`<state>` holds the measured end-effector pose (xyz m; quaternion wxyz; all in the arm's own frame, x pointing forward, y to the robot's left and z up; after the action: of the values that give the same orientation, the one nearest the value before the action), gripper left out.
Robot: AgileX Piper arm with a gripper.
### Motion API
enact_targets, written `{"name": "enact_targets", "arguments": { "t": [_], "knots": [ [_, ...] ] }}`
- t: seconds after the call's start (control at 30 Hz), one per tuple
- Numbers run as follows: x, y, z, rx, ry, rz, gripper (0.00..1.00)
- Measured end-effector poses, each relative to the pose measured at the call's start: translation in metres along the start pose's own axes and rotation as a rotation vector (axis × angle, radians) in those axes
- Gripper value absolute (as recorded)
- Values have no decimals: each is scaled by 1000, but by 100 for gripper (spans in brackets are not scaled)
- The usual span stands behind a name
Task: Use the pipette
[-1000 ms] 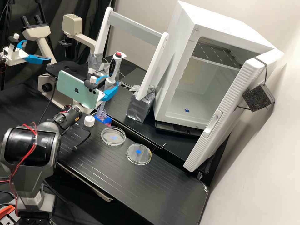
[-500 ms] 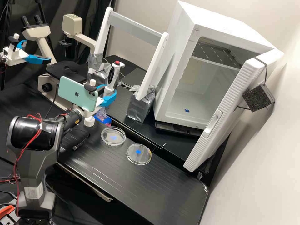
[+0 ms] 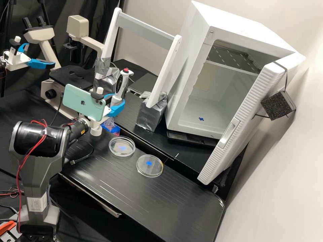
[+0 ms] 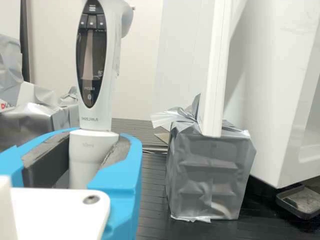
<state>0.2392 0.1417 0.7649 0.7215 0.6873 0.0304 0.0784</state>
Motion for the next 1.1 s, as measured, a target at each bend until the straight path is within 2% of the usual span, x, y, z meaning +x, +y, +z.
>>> {"name": "enact_targets", "arguments": {
  "t": [0.2, 0.37, 0.83, 0.9, 1.1],
  "knots": [
    [-1, 2, -1, 5, 5, 6, 0],
    [-4, 14, -7, 32, 27, 35, 0],
    [-17, 71, -32, 159, 133, 206, 0],
    [-20, 78, -34, 171, 145, 225, 0],
    [-33, 108, -36, 174, 236, 280, 0]
  ]
}}
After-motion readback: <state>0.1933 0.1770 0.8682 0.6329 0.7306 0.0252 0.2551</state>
